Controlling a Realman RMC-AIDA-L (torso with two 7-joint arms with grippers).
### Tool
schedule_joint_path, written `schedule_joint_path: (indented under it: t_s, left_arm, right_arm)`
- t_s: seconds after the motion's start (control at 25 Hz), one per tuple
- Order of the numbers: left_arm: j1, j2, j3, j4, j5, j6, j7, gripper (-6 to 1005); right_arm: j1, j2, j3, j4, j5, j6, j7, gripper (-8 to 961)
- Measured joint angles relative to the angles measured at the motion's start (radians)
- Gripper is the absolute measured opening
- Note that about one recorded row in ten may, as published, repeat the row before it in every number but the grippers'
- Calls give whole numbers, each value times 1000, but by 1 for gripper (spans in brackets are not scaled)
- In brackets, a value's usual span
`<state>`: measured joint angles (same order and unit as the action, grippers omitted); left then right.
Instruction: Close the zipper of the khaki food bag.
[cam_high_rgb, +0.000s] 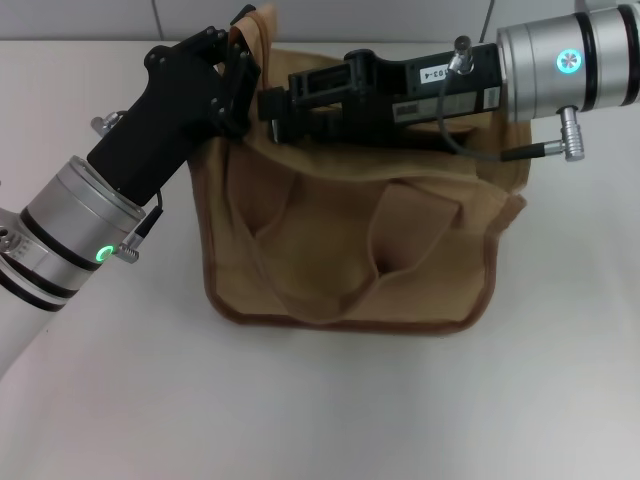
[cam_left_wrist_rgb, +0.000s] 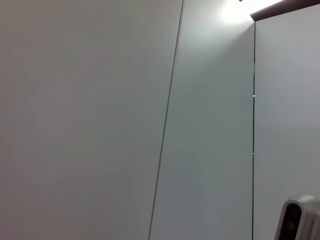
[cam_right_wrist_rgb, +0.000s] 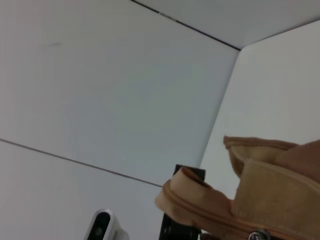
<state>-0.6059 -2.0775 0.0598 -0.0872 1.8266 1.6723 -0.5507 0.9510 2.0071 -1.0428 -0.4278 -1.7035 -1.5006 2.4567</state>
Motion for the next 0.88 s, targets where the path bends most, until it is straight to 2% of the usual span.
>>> schedule_joint_path:
  t_s: [0.6, 0.8, 0.88]
  left_arm:
    - [-2, 1, 0, -3, -2, -8, 0, 22]
    - [-2, 1, 0, -3, -2, -8, 0, 22]
    - [-2, 1, 0, -3, -2, -8, 0, 22]
  right_arm:
    - [-2, 13, -2, 26, 1, 61, -37, 519]
    - [-5, 18, 0, 27, 3, 72, -50, 401]
    - [-5, 18, -1, 26, 4, 74, -52, 243]
